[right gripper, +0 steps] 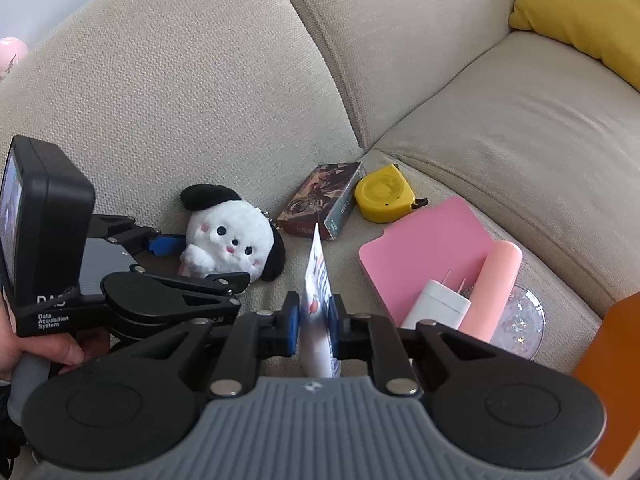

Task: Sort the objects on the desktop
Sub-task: 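Carry the plush dog and Vaseline tube over the orange box with both grippers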

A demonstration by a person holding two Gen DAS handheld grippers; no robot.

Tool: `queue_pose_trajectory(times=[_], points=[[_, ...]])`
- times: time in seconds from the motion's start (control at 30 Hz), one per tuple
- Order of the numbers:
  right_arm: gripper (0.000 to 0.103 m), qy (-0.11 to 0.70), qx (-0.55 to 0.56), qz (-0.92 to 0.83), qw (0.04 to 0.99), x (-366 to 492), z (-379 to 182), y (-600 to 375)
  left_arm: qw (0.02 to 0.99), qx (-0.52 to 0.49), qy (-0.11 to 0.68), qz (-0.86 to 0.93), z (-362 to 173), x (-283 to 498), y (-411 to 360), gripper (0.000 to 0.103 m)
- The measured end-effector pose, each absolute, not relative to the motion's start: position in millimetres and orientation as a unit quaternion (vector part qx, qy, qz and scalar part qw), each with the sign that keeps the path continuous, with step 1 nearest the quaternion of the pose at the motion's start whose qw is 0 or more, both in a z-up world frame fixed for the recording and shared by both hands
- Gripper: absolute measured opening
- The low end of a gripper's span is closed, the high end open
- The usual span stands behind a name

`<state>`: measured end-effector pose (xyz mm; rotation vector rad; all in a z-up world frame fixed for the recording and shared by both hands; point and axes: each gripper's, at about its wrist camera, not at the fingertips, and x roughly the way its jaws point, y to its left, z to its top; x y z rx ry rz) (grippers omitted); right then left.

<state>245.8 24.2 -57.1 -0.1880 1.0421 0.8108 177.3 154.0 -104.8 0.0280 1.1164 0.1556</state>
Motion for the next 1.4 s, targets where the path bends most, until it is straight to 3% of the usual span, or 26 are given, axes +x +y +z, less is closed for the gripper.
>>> queue_pose_trajectory(times=[0.37, 0.63, 0.83, 1.1, 1.4], points=[[0.015, 0.442, -0.023, 0.363, 0.82, 228.5, -14.3, -27.6, 0.885, -0.015, 0.461, 0.066, -43.2, 138.7, 143.6, 0.064], [0.014, 0.363, 0.031, 0.335, 0.869, 188.1, 52.6, -109.2, 0.924, 0.016, 0.382, -0.013, 34.3, 106.1, 72.0, 0.064], [0.014, 0.314, 0.055, 0.255, 0.913, 156.7, 78.8, -192.4, 0.925, 0.065, 0.361, -0.098, 62.3, 92.2, -11.6, 0.064], [0.014, 0.317, 0.121, 0.194, 0.92, 137.0, 49.6, -278.1, 0.892, 0.207, 0.379, -0.129, -3.3, 102.8, -144.2, 0.064], [0.014, 0.332, 0.168, 0.207, 0.905, 139.5, 9.9, -320.2, 0.842, 0.353, 0.401, -0.08, -67.8, 102.1, -211.2, 0.065]])
